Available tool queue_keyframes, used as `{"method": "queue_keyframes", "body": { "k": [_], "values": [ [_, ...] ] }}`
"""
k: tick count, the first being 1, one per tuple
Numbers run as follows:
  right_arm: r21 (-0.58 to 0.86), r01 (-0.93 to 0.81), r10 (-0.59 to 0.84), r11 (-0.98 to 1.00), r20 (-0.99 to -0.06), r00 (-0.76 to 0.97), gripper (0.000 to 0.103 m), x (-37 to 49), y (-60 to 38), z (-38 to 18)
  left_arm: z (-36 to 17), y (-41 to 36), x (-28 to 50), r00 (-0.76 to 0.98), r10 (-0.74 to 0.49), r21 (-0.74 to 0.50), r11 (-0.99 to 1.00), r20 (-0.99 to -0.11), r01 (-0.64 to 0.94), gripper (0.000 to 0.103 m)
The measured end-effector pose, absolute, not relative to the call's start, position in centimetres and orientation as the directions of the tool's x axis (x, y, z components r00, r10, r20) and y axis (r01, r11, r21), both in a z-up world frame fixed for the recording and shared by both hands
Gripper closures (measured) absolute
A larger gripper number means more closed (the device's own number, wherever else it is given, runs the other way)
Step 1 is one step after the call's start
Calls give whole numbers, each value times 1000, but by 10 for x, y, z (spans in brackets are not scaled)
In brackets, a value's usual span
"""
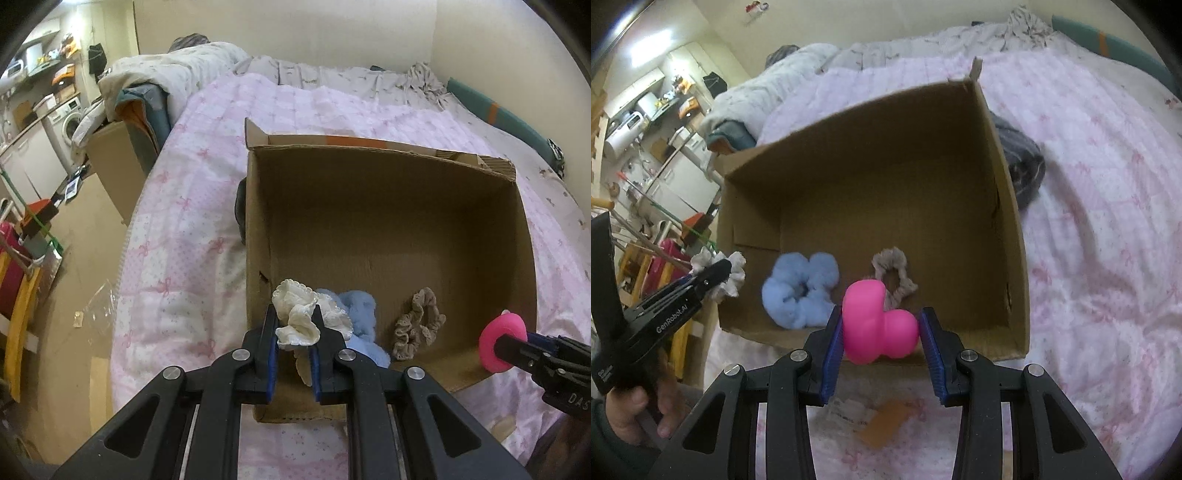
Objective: Organize soft objects
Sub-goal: 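Carry both items over the box and open both tools inside it, then withdraw both tools from the box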
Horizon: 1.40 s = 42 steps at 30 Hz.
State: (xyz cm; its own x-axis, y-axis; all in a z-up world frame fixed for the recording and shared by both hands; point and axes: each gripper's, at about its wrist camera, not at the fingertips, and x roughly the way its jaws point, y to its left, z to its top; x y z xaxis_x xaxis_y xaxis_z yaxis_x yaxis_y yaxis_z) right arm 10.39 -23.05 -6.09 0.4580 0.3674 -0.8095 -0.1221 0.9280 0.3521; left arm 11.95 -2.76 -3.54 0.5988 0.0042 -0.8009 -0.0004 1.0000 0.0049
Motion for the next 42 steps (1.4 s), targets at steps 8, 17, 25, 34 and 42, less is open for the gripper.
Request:
{"method": "queue_keyframes", "body": {
  "k": [8,17,25,34,42],
  "values": [
    [350,-126,368,928,-809,459,61,104,-230,-62,-35,-30,116,613,9,19,1000,-790,9,90],
    [354,-126,371,927,-806,461,61,104,-230,-64,-36,-31,116,608,-26,-8,999,-793,33,76],
    [352,-145,378,925,-801,464,61,102,-228,-63,-27,-33,108,633,-57,-32,998,-772,51,36],
    [371,-127,386,920,-801,458,56,104,-231,-66,-30,-38,107,624,-45,-15,998,-780,54,36],
    [395,-78,379,915,-779,500,23,103,-243,-60,-31,-36,106,619,-38,-12,999,-785,46,36]
  ]
}}
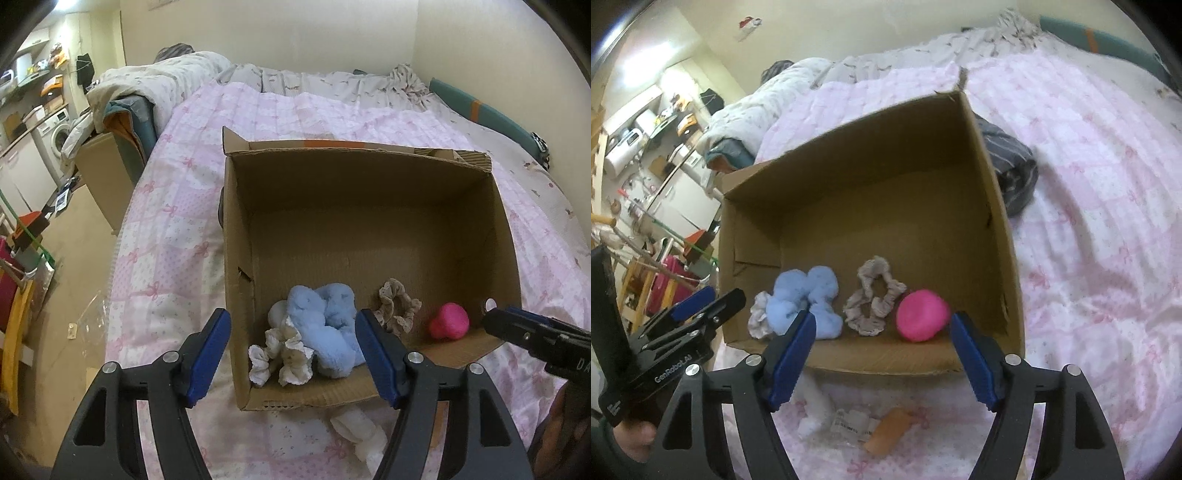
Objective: Organize soft objects
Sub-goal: 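Withdraw both tools from the box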
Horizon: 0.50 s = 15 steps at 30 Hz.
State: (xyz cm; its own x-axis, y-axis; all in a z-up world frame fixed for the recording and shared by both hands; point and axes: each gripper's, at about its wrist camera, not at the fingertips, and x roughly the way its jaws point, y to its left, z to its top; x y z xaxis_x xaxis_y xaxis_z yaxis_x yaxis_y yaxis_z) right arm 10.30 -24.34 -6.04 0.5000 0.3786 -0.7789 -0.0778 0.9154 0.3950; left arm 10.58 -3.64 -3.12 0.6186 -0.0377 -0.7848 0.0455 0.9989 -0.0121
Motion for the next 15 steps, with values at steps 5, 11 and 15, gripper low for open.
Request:
{"method": "queue_keyframes", "body": {
  "k": [5,11,15],
  "values": [
    [405,-56,375,913,-773,511,23,102,-250,-59,-30,-34,103,614,-33,-16,999,-788,33,36],
    [394,-58,364,917,-771,523,23,99,-252,-56,-33,-27,101,599,-3,-4,1000,-801,-1,36],
    [382,-54,349,923,-768,536,23,95,-254,-53,-30,-21,98,602,11,-4,1000,-798,-24,36]
  ]
}}
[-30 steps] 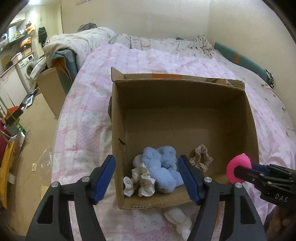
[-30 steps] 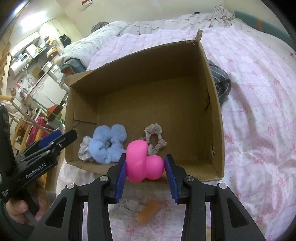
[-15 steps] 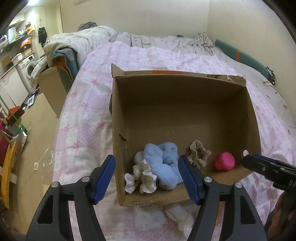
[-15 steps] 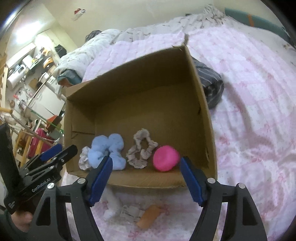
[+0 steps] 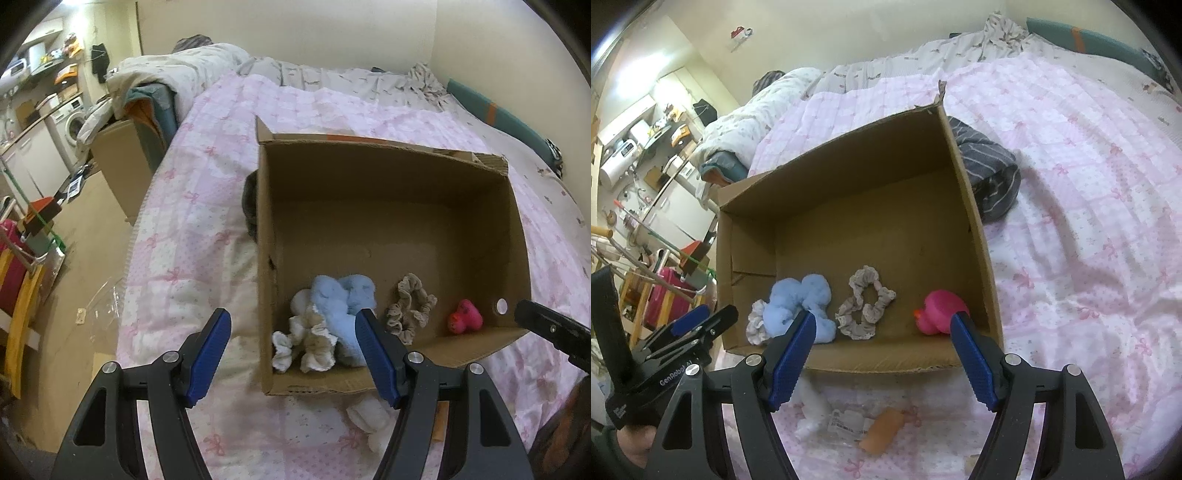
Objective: Organize soft objects
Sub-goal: 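Withdraw both tools from the box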
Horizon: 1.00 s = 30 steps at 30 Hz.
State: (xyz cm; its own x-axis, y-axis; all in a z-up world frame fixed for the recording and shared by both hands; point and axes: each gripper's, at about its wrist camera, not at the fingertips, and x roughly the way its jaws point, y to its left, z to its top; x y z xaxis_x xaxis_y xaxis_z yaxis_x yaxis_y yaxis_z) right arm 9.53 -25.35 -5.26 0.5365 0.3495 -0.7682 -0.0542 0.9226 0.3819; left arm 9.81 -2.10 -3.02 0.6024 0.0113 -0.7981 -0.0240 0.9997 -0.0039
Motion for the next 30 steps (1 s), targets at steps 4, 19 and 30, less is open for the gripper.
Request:
{"method": "queue_keyframes", "body": {
  "k": [4,19,30],
  "values": [
    [372,-53,339,927,-769,542,23,90,-255,-50,-25,-16,91,611,36,16,999,-791,-38,36],
    [382,-40,338,923,-758,558,23,63,-277,-34,-10,8,54,601,106,24,989,-792,-144,36],
    [427,-31,379,904,-764,521,23,43,-294,-34,-14,-11,27,581,-11,-80,992,-814,-93,36]
  ]
}}
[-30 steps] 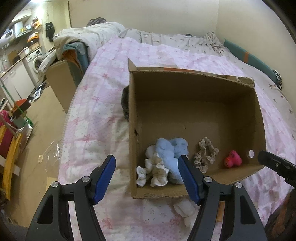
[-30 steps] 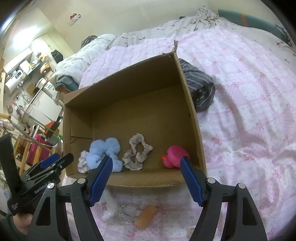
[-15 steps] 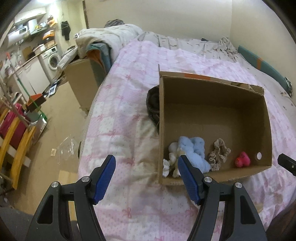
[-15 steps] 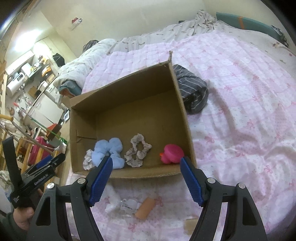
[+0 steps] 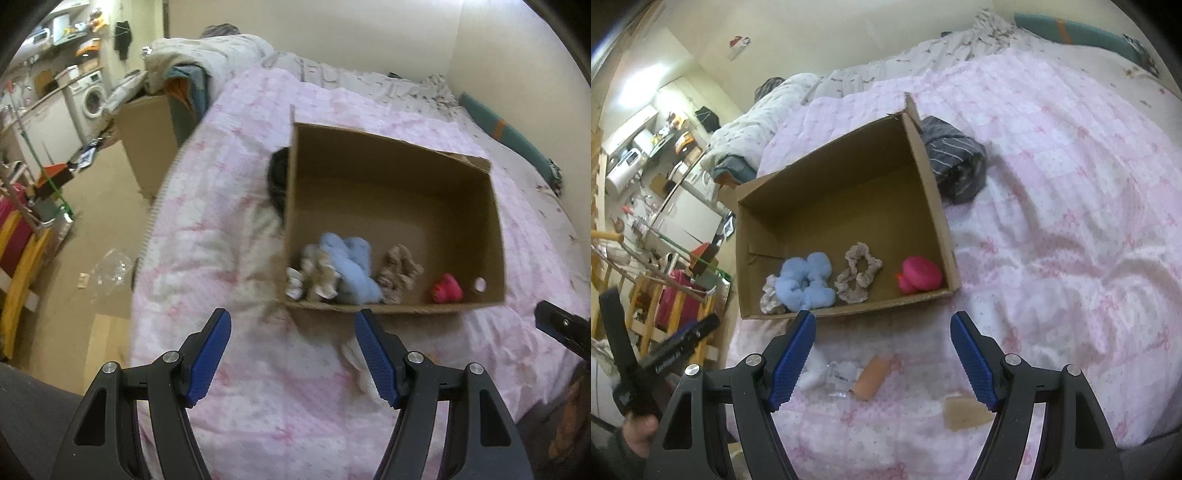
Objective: Organize soft objects
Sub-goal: 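Withdraw both tools from the box, then lower the left tool onto the white rolled sock and close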
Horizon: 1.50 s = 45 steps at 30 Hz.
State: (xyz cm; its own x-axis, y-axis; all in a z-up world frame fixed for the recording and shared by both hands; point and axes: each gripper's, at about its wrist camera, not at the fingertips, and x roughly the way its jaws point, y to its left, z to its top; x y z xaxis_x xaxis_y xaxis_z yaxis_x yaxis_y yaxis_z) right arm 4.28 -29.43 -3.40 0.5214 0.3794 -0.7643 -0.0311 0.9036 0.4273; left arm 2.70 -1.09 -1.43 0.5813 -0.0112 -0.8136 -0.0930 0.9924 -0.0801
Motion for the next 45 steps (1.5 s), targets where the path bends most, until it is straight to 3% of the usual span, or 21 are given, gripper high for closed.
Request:
{"method": "queue_keyframes", "body": {
  "k": [6,10,15,21,25,28,32,35,40,45],
  "values": [
    [433,71,356,898,-812,462,23,40,-312,-54,-19,-17,31,569,-30,-91,993,-822,-79,36],
    [288,126,248,949,-933,262,23,47,-299,-97,-28,-11,34,546,-28,-103,989,-837,-107,36],
    [163,33,159,986,-982,104,24,49,-268,-130,-31,-5,34,532,-27,-108,987,-846,-121,36],
    [87,-6,88,996,-996,33,54,50,-258,-151,-30,-12,33,539,-31,-97,991,-842,-94,36],
    [45,1,45,999,-998,52,81,50,-262,-149,-30,-14,31,538,-28,-88,992,-842,-87,36],
    [63,-17,64,998,-995,72,99,49,-260,-141,-30,-15,29,536,-25,-82,993,-844,-83,36],
    [103,-26,106,994,-980,167,99,46,-260,-112,-31,-12,30,534,-28,-93,991,-845,-95,36],
    [210,-32,212,977,-948,236,99,43,-264,-88,-35,-9,32,519,-25,-97,989,-854,-112,36],
    [402,-122,416,907,-821,392,99,30,-262,-37,-45,-8,34,490,-20,-95,987,-871,-129,36],
    [481,-164,501,861,-746,439,99,22,-254,-17,-54,-5,34,469,-21,-99,985,-883,-141,36]
  ]
}}
